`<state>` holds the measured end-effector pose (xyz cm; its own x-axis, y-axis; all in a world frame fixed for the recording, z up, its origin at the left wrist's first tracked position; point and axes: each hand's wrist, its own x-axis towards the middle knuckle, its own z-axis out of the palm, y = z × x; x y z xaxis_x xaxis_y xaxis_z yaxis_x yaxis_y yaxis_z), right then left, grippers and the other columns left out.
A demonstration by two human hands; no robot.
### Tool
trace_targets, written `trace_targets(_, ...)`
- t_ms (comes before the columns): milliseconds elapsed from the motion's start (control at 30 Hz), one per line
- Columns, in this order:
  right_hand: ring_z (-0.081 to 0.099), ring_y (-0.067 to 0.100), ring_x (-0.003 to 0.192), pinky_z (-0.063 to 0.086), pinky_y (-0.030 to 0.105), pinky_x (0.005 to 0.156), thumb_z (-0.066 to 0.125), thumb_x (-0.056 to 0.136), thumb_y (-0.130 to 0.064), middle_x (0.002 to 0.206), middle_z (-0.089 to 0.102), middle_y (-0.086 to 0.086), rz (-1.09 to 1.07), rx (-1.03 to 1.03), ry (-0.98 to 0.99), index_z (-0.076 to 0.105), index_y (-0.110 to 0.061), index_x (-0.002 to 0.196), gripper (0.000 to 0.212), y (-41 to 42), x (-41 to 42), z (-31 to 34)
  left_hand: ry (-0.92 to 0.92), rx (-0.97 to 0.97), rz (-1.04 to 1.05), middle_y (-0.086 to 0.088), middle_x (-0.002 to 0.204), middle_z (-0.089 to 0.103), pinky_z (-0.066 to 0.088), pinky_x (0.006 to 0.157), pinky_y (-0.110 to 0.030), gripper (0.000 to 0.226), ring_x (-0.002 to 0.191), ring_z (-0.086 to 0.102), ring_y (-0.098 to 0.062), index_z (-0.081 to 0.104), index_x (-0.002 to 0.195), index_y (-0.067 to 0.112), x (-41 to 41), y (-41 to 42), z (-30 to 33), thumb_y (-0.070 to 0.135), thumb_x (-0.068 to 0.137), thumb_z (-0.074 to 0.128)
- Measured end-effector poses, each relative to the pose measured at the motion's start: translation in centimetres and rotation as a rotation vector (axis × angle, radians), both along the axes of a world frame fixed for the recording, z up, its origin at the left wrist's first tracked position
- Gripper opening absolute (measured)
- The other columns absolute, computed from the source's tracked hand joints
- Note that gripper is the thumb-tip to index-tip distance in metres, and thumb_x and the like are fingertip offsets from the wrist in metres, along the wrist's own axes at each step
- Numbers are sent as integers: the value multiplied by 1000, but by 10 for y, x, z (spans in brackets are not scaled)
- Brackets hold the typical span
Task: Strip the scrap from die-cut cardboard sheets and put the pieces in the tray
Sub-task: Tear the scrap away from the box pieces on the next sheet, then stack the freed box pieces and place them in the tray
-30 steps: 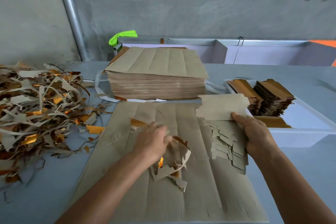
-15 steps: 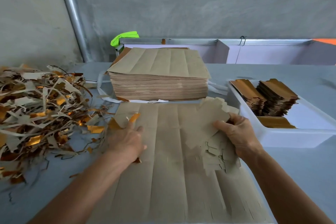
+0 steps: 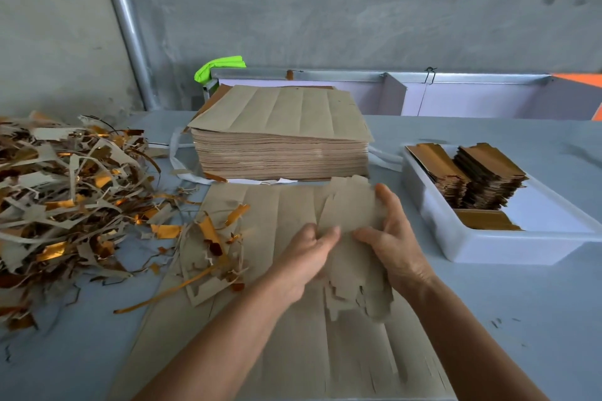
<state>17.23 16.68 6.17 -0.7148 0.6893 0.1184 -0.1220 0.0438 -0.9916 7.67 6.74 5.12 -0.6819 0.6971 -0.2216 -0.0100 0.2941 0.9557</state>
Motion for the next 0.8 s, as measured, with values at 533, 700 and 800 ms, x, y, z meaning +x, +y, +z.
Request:
trace_targets(533,62,18,100,52,25,80,55,78,12,105,68,4,26,63,29,57,-18,109,44,-16,-10,-13,64,424,34,4,93,74,53,68,-18,36,87,69,-10,66,100,19,-14,-17,-16,-7,75,71)
trace_targets(700,62,-2,90,47,8,67,52,85,5,105,66,-4,86,31,-90,53,-25,113,41,-24,-18,-25,41,398,13,3,102,72,54,82,-29,45,98,67,-13,59,110,25,-15,-15,-21,4,73,74)
trace_targets(800,59,-8,85,46,9,67,51,86,3,101,63,-5,50,59,-83,50,-29,108,38,-22,-19,-21,47,436,14,7,105,70,54,81,-24,48,99,65,-8,54,115,29,-16,-15,-18,10,75,73)
